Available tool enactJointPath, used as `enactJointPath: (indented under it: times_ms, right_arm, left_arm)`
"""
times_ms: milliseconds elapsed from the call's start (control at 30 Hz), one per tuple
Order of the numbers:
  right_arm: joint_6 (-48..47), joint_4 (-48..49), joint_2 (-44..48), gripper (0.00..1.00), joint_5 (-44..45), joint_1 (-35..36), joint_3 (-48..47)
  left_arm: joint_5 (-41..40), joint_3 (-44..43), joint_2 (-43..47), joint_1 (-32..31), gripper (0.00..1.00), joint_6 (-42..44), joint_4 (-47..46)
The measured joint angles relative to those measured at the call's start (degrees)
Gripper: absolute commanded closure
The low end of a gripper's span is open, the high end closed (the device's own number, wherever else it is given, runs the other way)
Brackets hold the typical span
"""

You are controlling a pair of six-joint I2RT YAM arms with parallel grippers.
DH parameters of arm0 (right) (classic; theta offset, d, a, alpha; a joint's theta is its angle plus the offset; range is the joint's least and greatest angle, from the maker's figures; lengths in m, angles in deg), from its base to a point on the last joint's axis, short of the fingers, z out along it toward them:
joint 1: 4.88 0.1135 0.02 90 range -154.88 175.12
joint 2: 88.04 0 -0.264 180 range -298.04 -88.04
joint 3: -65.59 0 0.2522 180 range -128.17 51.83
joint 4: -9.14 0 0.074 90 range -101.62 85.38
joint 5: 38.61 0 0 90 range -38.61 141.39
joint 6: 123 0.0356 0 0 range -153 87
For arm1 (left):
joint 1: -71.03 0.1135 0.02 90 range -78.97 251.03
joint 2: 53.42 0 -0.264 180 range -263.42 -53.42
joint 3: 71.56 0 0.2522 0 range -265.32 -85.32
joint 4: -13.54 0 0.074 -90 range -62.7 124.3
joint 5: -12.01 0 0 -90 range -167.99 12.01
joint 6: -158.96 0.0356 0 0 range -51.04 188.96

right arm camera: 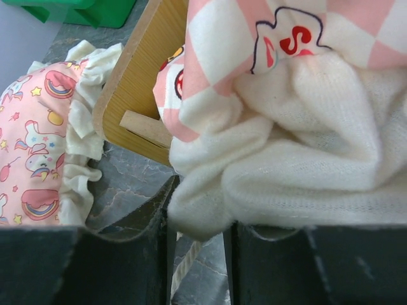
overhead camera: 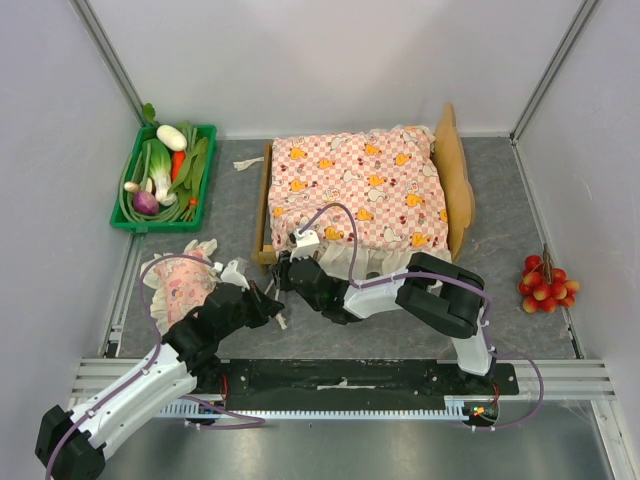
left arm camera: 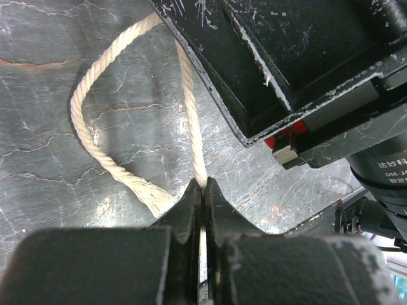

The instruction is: Set up the pet bed

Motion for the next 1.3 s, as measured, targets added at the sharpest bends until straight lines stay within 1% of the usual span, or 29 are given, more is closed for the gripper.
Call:
enactJointPath:
  times_ms: [67, 100, 167, 200, 300, 467, 633, 867, 1033, 1300]
  right_arm:
    - [-0.3, 0.0, -0.2, 0.7, 0.9, 0.0, -0.2]
    - [-0.4, 0.0, -0.3, 0.77, 1.4, 0.0, -0.2]
    - [-1.1, 0.0, -0.4, 0.83, 2.1, 0.0, -0.2]
    - [-1.3, 0.0, -0.4, 0.92, 2.2, 0.0, -0.3]
    - [-2.0, 0.4, -0.4, 0.98, 2.4, 0.0, -0.2]
    - [-3.3, 3.9, 0.9, 1.0, -0.1, -0.5, 3.0]
    - [-3.6, 4.0, 5.1, 1.0, -4.6, -1.0, 6.3]
    - [-3.6, 4.6, 7.5, 1.0, -11.1, -1.1, 9.0]
    - [-3.7, 4.3, 8.5, 1.0, -13.9, -1.1, 11.0]
    - [-4.3, 3.5, 11.6, 1.0, -18.0, -2.8, 14.0]
  left_arm:
    - [0.0, 0.0, 0.0, 0.0, 0.98, 0.0, 0.0]
    - [0.0, 0.0, 0.1, 0.0, 0.98, 0.0, 0.0]
    - [0.0, 0.0, 0.2, 0.0, 0.98, 0.0, 0.0]
    - [0.0, 0.0, 0.3, 0.0, 0.98, 0.0, 0.0]
    - [0.0, 0.0, 0.6, 0.0, 0.98, 0.0, 0.3]
    - [-0.7, 0.0, 0.6, 0.0, 0.98, 0.0, 1.1]
    - [-3.1, -1.2, 0.2, 0.0, 0.98, 1.0, 2.5]
    - [-5.9, -4.1, -3.6, 0.2, 0.98, 3.6, 2.0]
    - [-6.3, -6.1, -7.1, 1.7, 0.98, 5.6, 0.9]
    - [-4.7, -6.5, -8.4, 6.2, 0.98, 8.1, -1.4]
